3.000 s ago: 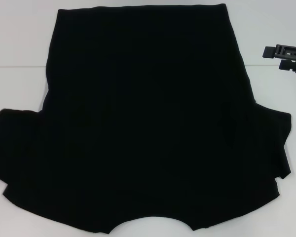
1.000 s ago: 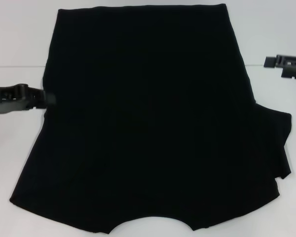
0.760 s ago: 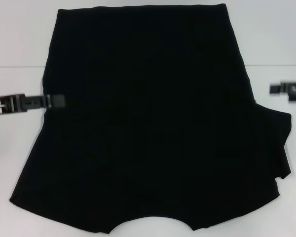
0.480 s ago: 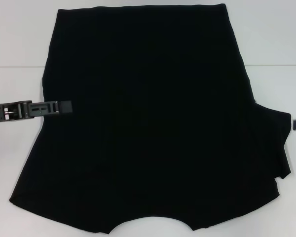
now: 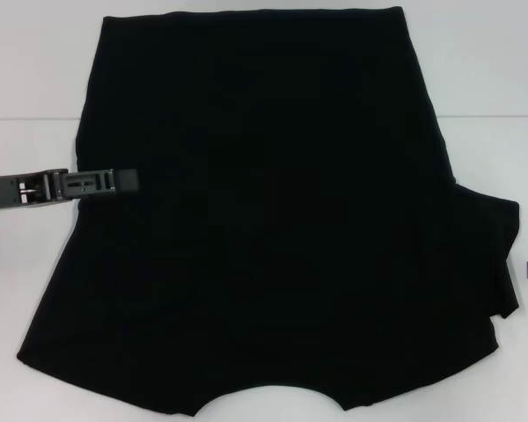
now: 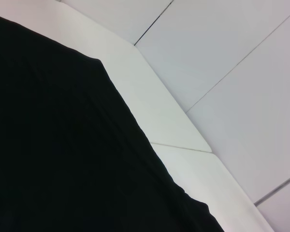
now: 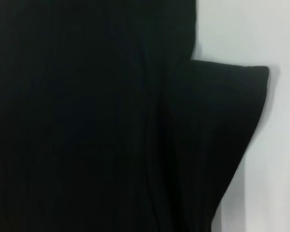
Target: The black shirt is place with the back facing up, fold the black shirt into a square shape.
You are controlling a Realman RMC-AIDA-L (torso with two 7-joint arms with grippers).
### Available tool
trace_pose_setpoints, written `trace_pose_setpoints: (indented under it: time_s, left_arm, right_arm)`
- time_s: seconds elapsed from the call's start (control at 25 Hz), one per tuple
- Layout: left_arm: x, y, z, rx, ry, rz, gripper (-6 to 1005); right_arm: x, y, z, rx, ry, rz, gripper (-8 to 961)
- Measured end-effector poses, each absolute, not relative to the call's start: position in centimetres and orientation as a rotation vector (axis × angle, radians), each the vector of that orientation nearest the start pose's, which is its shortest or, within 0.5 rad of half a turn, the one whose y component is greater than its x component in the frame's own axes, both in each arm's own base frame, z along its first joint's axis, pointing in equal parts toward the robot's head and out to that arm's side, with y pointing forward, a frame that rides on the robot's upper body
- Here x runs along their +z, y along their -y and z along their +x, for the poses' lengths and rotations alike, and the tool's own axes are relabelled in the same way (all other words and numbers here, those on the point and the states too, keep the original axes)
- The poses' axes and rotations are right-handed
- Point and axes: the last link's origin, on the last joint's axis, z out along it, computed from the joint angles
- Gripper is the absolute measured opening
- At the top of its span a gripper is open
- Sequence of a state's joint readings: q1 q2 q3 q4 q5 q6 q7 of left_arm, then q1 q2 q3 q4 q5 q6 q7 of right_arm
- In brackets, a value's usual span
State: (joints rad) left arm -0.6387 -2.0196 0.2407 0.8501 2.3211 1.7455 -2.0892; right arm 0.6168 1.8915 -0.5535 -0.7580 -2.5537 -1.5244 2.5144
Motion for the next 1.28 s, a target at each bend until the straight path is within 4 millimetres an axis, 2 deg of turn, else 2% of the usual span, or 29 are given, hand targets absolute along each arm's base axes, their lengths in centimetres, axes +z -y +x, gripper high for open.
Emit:
trace_pose_setpoints:
  time_s: [0.24,0.44,0.76,1.0,1.28]
  left_arm:
    - [8.5,-34.9,-27.2,-0.782,1.453,-2.381,690]
    - [8.4,-34.8,-27.3,-0.784,1.46,-2.376,690]
    - [8.3,-34.8,-27.3,-0.793,1.464,-2.371,690]
    - [8.5,-34.9,-27.2,-0.815,1.454,-2.359,689]
    - [8.5,-34.9,-27.3,-0.816,1.454,-2.356,689]
  right_arm:
    - [7.4,-36.2,32.8,0.122,-1.901,-2.034,475]
    - [6.3,-36.8,32.6,0.121,-1.89,-2.022,474]
    - [4.6,-37.4,32.3,0.073,-1.895,-2.031,365]
    - [4.8,-37.4,32.2,0.067,-1.901,-2.022,284]
    - [5.5,-37.3,32.7,0.072,-1.915,-1.984,138]
